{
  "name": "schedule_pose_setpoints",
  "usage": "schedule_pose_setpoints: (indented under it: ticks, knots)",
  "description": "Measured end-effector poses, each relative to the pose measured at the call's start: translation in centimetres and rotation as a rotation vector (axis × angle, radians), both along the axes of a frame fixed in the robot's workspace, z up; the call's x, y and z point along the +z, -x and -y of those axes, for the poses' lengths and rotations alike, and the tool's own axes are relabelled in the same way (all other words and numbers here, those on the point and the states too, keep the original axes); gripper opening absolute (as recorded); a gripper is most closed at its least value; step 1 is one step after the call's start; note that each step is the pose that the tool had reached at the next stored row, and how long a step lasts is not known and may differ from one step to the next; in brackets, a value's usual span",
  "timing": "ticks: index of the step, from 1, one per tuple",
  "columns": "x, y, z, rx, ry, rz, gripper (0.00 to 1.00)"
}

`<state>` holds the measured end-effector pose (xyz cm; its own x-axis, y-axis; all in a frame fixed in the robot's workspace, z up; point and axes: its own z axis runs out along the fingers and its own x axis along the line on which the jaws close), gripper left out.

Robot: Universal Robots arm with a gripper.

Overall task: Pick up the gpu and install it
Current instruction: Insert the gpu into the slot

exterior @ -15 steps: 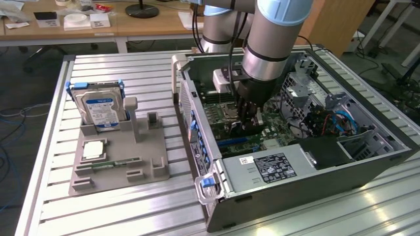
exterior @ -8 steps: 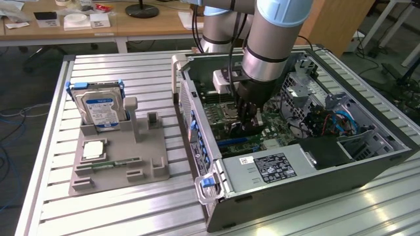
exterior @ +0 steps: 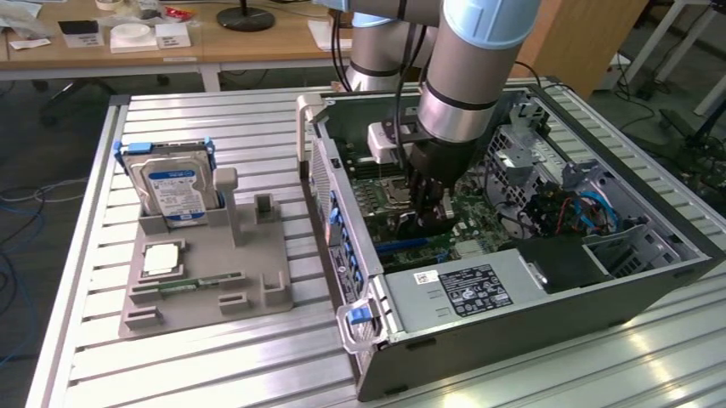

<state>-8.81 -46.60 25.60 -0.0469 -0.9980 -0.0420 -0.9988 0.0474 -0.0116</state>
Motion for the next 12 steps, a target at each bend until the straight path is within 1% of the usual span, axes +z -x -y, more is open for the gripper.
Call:
schedule_pose_setpoints:
  ticks: [8,10,12]
  knots:
    - [-0.2,0.03,-0.01,0.0,-0.0005,0.0002,0.27]
    - [-0.23,0.03,0.0,0.0,0.0002,0.0,0.27]
    - [-0.25,0.03,-0.01,0.0,0.002,0.0001,0.27]
